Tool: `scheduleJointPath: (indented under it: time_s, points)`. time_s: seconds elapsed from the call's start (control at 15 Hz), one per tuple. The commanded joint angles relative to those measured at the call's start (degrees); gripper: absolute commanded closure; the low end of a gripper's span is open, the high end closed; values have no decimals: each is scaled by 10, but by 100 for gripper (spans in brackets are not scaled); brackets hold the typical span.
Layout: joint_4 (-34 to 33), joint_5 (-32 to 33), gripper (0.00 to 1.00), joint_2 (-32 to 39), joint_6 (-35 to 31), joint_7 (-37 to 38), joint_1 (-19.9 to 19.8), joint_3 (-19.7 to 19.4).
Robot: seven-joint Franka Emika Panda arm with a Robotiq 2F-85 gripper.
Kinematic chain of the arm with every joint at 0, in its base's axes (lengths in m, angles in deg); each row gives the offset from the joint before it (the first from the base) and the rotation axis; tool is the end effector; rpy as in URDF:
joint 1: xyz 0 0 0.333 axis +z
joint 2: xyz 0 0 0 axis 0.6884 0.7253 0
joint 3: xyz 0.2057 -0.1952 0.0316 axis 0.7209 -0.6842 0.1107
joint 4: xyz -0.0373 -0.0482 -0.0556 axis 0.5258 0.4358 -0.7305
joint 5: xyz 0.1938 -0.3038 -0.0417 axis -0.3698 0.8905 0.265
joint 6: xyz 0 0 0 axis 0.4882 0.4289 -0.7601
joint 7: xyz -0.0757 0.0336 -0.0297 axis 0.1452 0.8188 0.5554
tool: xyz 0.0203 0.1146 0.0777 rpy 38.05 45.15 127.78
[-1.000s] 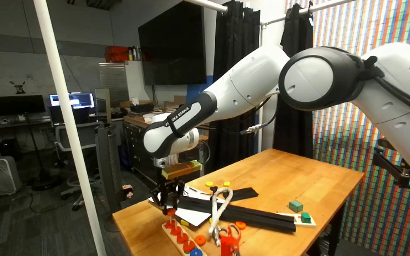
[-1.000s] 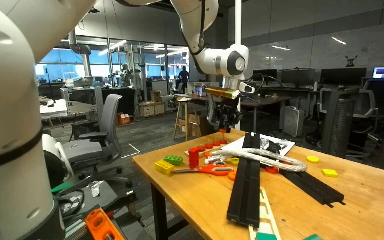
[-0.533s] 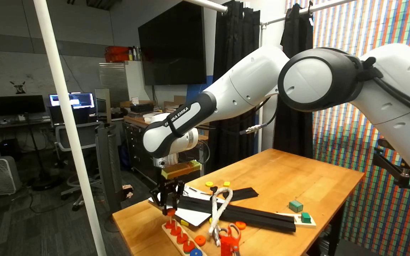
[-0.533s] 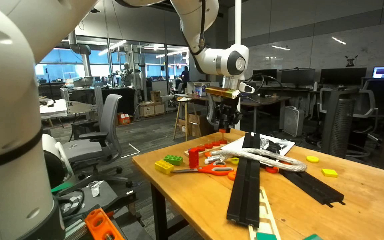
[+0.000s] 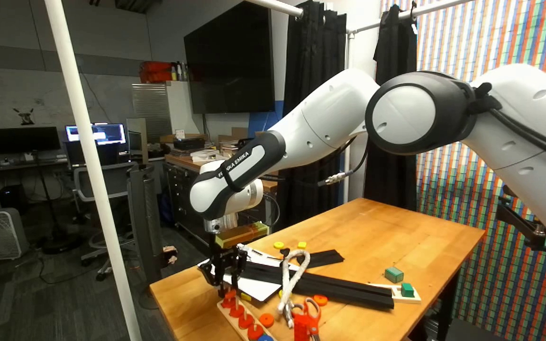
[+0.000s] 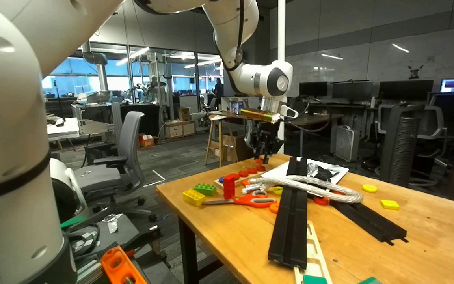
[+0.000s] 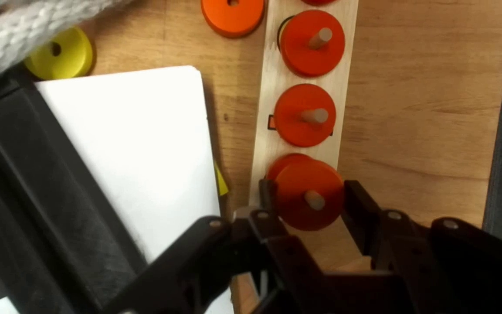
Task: Pick up the orange ring on the right and place it on the wooden board
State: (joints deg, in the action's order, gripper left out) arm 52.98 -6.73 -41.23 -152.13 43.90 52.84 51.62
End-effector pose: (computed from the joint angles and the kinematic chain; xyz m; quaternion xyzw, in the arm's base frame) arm 0.6279 0.1530 0.1863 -0.9946 -0.0111 0.0962 0.0367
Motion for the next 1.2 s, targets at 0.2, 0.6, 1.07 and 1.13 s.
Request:
scheduleJointPath:
  time_s: [0.2, 0.6, 1.07, 1.13]
  points:
    - [-11, -15, 27, 13, 9, 2, -4, 5]
    - [32, -12, 0, -26, -16, 23, -2, -4]
    - [189, 0, 0, -218, -81, 111, 2, -33]
    - [215, -2, 0, -250, -87, 117, -2, -34]
